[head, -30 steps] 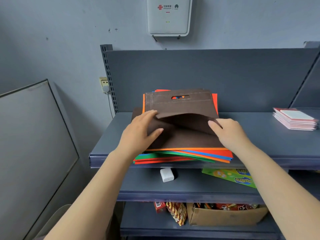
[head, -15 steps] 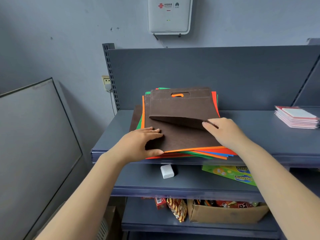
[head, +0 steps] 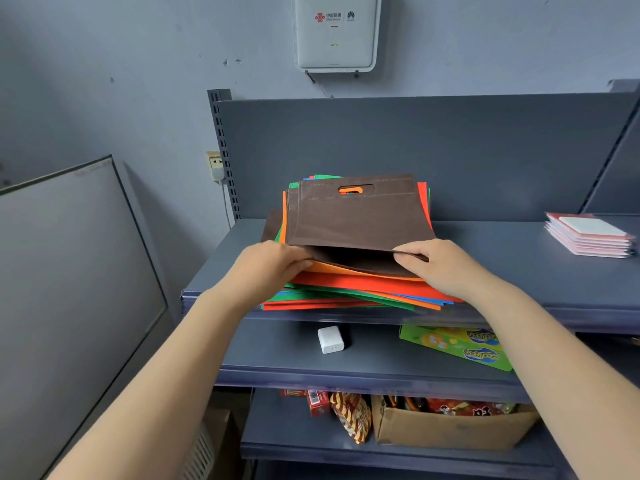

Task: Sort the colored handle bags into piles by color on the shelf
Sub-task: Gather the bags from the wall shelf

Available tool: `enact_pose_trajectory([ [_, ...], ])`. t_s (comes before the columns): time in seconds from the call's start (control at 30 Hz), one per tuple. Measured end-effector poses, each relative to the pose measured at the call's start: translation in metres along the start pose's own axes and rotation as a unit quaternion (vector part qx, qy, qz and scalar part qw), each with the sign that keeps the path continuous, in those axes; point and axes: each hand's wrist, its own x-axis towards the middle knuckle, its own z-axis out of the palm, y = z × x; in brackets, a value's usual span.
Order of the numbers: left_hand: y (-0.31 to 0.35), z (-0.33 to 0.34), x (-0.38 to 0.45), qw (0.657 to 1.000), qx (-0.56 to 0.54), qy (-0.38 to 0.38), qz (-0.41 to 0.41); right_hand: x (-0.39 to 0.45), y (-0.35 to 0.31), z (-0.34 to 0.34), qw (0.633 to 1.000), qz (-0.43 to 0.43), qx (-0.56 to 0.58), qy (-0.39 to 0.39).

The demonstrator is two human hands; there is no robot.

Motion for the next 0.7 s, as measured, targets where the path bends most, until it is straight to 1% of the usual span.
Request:
enact_pose_trajectory([
  [0.07,0.002,-0.004,0.001,0.999,-0.033,0.030,-0.029,-0.001,0.000,-0.002,1.000,-0.001,0.014,-0.011],
  [0.1,0.003,-0.006,0.001,0.994,-0.081,0.044,-0.054,-0.002,0.000,-0.003,1.000,-0.002,0.021,-0.015],
  [0.17,0.002,-0.010,0.002,0.972,-0.206,0.057,-0.101,-0.004,0.001,-0.006,0.999,0.006,0.035,-0.016],
  [0.23,0.002,-0.014,0.004,0.949,-0.284,0.050,-0.126,-0.006,0.003,-0.009,0.999,0.031,0.036,-0.007],
  [0.3,0.003,-0.015,0.007,0.936,-0.317,0.058,-0.142,-0.007,0.006,-0.012,0.998,0.056,0.022,0.021],
  [0.37,0.006,-0.016,0.009,0.926,-0.333,0.089,-0.152,-0.008,0.010,-0.016,0.994,0.083,0.005,0.066],
  [0.47,0.011,-0.014,0.012,0.907,-0.373,0.148,-0.131,-0.007,0.019,-0.027,0.977,0.153,0.014,0.145],
  [0.5,0.012,-0.013,0.013,0.898,-0.388,0.168,-0.122,-0.006,0.022,-0.031,0.968,0.187,0.042,0.160],
  [0.53,0.014,-0.012,0.013,0.890,-0.402,0.183,-0.116,-0.005,0.024,-0.036,0.958,0.224,0.084,0.159],
  [0.6,0.018,-0.007,0.013,0.876,-0.427,0.198,-0.106,-0.004,0.025,-0.044,0.933,0.282,0.191,0.117],
  [0.67,0.022,-0.002,0.012,0.871,-0.440,0.196,-0.097,-0.003,0.028,-0.048,0.899,0.300,0.309,0.078],
  [0.7,0.024,-0.001,0.011,0.874,-0.439,0.189,-0.090,-0.002,0.029,-0.049,0.882,0.299,0.357,0.066],
])
